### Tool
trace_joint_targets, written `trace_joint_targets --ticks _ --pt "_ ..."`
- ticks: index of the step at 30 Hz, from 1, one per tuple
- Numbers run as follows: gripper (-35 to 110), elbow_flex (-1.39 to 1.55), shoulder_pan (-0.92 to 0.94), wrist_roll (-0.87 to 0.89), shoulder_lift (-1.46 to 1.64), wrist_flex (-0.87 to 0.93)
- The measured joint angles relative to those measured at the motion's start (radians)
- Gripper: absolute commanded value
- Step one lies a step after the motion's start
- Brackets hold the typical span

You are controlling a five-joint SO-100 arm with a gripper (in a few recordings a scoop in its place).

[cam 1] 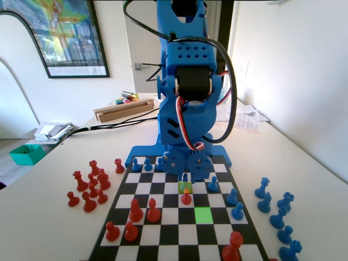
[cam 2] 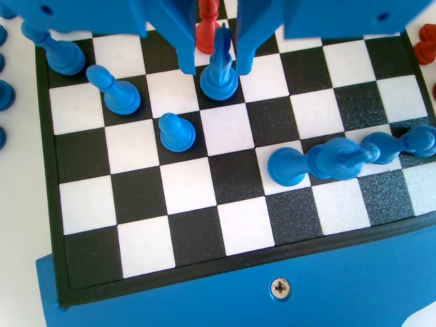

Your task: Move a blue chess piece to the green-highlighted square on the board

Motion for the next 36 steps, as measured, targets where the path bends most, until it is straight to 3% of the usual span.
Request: trace_joint_targets --ticks 27,36 --pt "1 0.000 0.015 -0.049 0.000 -0.031" --pt "1 -0.066 -0.018 -0.023 0.000 0.095"
